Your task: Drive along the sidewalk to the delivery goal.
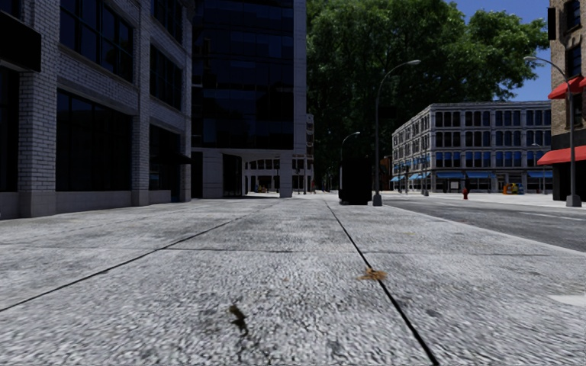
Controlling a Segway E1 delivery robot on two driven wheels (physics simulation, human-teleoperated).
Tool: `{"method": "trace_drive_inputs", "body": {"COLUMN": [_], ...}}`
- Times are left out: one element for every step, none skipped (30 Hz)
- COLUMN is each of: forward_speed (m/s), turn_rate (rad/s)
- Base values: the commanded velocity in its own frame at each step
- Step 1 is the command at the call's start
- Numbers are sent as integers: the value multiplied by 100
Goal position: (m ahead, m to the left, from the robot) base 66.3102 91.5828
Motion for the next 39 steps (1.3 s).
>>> {"method": "trace_drive_inputs", "body": {"forward_speed": [159, 159, 159, 159, 159, 159, 159, 159, 159, 159, 159, 159, 200, 200, 200, 200, 200, 200, 200, 200, 200, 200, 200, 200, 200, 200, 200, 200, 200, 200, 200, 200, 200, 200, 200, 200, 200, 200, 200], "turn_rate": [0, 0, 0, 0, 0, 0, 0, 0, 0, 0, 0, 0, 0, 0, 0, 0, 0, 0, 0, 4, 4, 17, 23, 26, 27, 27, 29, 30, 30, 30, 30, 30, 30, 30, 30, 30, 30, 30, 30]}}
